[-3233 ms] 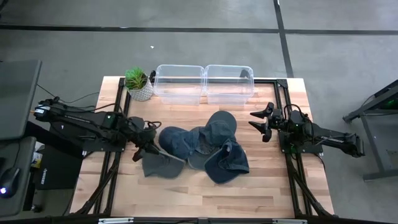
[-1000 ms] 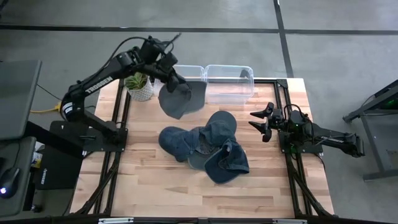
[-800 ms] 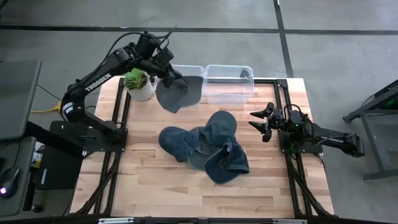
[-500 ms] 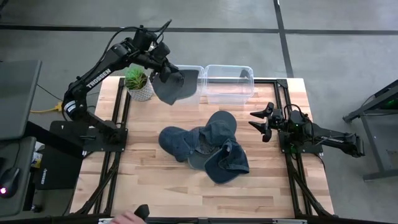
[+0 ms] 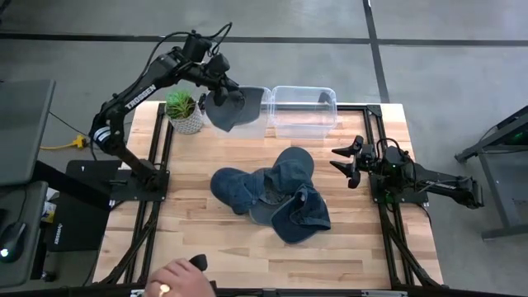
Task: Pick & Place hat
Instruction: Put the left gray cap into the left transparent bin
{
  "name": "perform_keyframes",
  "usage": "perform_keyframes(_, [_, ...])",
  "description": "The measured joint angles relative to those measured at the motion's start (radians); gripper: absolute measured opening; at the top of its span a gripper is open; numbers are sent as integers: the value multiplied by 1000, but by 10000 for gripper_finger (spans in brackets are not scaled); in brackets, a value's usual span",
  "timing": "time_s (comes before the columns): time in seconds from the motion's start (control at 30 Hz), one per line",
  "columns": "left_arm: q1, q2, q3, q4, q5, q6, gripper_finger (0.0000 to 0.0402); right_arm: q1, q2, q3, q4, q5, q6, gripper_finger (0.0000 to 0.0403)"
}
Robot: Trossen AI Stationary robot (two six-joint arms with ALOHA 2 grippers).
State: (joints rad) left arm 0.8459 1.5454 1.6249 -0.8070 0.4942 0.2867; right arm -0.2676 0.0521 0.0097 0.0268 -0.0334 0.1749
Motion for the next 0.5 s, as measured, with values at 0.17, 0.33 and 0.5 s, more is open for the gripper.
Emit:
perform_keyframes(0.17, [-1,44,0,-12,38,1,0,0,0,0,0,0,0,222])
perform_keyframes(0.33, [-1,77,0,-11,49,1,0,0,0,0,0,0,0,222])
perform_keyframes(0.5, [-1,110,0,-13,47,-3,0,0,0,0,0,0,0,222])
